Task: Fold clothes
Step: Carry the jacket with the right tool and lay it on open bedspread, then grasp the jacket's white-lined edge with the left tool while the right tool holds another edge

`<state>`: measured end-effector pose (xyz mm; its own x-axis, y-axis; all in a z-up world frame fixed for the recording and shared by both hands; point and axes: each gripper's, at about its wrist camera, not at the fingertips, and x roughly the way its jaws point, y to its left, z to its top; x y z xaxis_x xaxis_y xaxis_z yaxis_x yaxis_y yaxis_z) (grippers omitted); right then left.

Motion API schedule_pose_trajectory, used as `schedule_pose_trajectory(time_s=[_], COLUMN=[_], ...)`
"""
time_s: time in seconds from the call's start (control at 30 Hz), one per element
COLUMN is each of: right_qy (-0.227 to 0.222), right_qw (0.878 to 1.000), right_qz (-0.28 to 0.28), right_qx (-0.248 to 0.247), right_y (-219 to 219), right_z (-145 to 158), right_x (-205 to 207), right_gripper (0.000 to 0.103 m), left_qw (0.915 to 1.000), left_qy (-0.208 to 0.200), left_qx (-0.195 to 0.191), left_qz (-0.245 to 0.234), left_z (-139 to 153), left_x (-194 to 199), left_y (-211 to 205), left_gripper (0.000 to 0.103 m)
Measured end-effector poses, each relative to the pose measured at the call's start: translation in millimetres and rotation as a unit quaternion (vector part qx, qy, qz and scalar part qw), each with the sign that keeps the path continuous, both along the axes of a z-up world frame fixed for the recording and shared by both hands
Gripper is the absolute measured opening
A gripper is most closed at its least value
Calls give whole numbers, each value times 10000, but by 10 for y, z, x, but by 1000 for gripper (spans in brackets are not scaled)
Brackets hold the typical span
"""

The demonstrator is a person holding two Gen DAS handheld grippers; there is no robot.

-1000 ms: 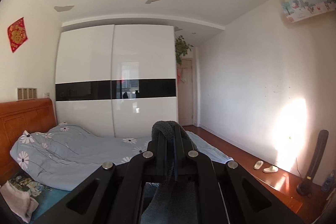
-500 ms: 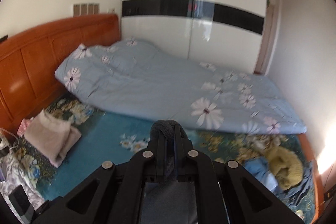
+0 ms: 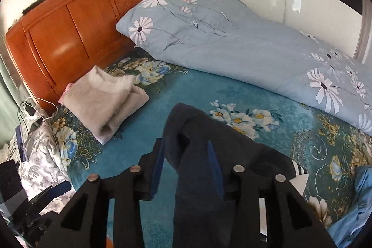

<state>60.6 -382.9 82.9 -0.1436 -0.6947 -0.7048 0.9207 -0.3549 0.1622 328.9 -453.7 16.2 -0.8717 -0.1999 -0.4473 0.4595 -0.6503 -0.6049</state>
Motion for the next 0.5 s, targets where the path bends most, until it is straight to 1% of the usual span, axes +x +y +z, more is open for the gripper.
schedule_pose_trajectory(time_s=[0.03, 0.1, 0.17, 0.2, 0.27, 0.3, 0.33, 0.4, 0.5], right_qy=[1, 78, 122, 137, 88, 6, -63, -177, -351], right_qw=[9999, 9983, 9942, 9910, 9843, 9821, 9799, 9748, 9679], right_qz=[-139, -531, -1063, -1328, -1761, -1886, -1992, -2219, -2476], right_qx=[-89, -217, -125, -68, 12, 21, 53, 158, 247], right_y=[179, 596, 1072, 1311, 1775, 1991, 2189, 2520, 2960], right_z=[3, -1, -163, -253, -454, -570, -682, -876, -1100], right_x=[-91, -287, -443, -518, -629, -639, -643, -660, -688], right_gripper=[45, 51, 52, 52, 52, 52, 52, 52, 52], left_qw=[10000, 9992, 9970, 9949, 9879, 9822, 9746, 9565, 9335], left_qy=[-34, -170, -346, -474, -798, -1003, -1211, -1607, -2087], left_qx=[-8, -126, -287, -418, -832, -1101, -1403, -1984, -2564], left_qz=[-93, -349, -631, -782, -1033, -1144, -1260, -1409, -1392], left_z=[-10, -18, -27, -34, -56, -76, -106, -194, -365], left_x=[-81, -346, -655, -845, -1248, -1465, -1680, -2037, -2414], left_y=[40, 185, 350, 441, 638, 742, 848, 1008, 1099], left_gripper=[103, 103, 103, 103, 103, 103, 103, 103, 101])
